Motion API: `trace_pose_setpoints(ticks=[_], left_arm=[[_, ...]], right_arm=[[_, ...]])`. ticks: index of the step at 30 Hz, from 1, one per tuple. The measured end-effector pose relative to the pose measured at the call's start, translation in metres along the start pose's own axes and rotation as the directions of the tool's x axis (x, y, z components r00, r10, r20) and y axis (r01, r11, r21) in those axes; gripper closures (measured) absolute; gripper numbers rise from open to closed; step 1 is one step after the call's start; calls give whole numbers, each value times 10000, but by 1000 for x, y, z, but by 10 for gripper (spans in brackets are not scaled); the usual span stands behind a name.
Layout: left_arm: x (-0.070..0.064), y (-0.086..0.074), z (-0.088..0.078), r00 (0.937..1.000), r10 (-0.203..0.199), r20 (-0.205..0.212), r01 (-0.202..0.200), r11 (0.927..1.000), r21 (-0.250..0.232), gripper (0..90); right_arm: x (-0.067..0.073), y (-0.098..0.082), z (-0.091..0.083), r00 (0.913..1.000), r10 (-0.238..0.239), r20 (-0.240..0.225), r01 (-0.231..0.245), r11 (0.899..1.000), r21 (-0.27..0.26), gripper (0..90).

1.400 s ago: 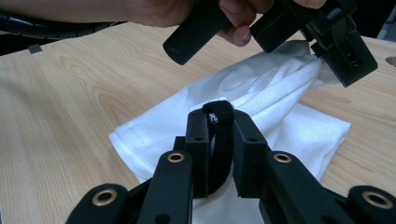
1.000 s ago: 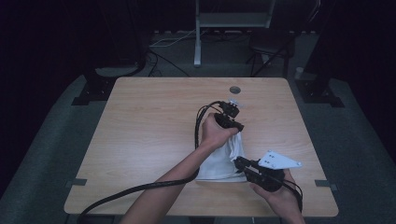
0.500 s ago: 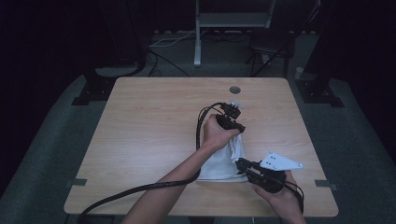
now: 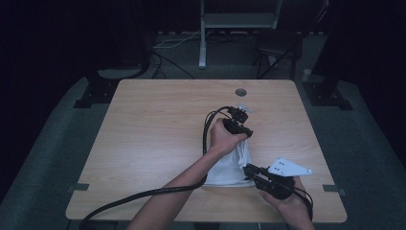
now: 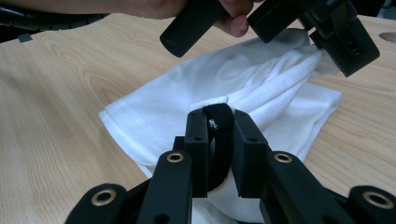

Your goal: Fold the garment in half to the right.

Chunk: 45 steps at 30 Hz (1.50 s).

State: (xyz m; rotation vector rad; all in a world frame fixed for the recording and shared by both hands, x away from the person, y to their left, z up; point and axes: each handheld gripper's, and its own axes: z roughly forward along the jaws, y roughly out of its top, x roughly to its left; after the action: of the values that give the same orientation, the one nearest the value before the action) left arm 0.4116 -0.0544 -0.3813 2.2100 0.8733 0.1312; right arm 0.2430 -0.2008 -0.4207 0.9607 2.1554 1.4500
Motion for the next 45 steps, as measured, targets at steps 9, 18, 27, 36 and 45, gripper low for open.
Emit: trace_pose_setpoints(ticks=[9,18,27,36,45], left_arm=[[0,-1,4,10000,2,11,-2,10000,15,783],[-1,-1,6,10000,-13,-6,13,10000,4,774],[-2,-1,8,10000,-5,-46,5,10000,-31,741],[-3,-1,9,10000,-44,-73,44,10000,-58,695],[-7,1,3,9991,129,-408,-140,9996,-261,534]], right_arm=[[-2,-4,0,10000,66,29,-66,10000,16,784],[-3,-7,-1,9999,111,55,-111,9999,67,782],[-5,-10,-2,9998,197,101,-198,9997,114,780],[-7,-13,-3,9996,244,135,-247,9995,196,779],[-10,-17,-5,9990,380,236,-387,9987,316,760]])
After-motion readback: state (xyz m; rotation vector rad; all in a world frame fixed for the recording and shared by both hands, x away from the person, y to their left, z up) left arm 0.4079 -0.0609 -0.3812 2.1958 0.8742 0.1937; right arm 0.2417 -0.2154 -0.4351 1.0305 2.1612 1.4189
